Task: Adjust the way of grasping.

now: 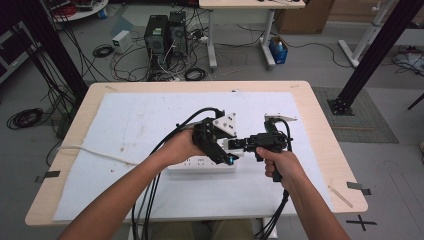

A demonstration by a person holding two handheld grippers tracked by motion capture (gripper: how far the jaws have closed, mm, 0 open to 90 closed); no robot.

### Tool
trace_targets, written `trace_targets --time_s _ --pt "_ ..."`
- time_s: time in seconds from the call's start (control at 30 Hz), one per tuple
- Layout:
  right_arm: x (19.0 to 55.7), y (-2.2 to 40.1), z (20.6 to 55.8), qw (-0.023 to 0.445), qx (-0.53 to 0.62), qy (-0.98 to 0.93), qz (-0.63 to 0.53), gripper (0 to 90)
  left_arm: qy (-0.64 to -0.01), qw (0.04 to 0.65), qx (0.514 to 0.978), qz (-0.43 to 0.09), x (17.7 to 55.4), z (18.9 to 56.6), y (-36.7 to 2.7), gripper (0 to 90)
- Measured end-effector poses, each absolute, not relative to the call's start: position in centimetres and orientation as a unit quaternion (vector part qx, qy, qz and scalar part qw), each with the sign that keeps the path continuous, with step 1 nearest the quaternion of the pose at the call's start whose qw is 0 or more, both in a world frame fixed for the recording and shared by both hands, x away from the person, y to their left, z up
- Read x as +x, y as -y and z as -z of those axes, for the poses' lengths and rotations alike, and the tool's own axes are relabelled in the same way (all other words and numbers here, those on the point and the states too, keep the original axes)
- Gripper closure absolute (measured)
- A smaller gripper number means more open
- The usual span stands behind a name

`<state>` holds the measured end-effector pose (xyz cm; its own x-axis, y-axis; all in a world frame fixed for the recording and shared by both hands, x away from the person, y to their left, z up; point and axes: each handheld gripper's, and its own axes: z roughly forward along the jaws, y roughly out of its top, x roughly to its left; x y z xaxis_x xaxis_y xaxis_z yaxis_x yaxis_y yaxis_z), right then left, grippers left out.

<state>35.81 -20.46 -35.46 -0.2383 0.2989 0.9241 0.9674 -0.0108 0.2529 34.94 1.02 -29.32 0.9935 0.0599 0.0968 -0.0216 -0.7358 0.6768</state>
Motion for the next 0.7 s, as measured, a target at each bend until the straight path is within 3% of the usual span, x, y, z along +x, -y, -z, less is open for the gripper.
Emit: trace_targets --time_s 0.2,0.47,0.7 --pt "36.0 21.9 35.2 0.264 -0.525 0.653 0.479 62.3 -0.053 0.32 0.945 -0.039 35.7 29.3 -3.8 21.1" --pt "36.6 22.8 34.3 0.188 -0.525 0.705 0.438 62.3 -0.107 0.262 0.958 -0.045 36.8 29.2 -9.2 21.1" --pt "37.5 22.5 32.6 0.132 -0.506 0.746 0.412 62.3 -0.146 0.221 0.964 -0.018 37.7 29.1 -13.9 21.0"
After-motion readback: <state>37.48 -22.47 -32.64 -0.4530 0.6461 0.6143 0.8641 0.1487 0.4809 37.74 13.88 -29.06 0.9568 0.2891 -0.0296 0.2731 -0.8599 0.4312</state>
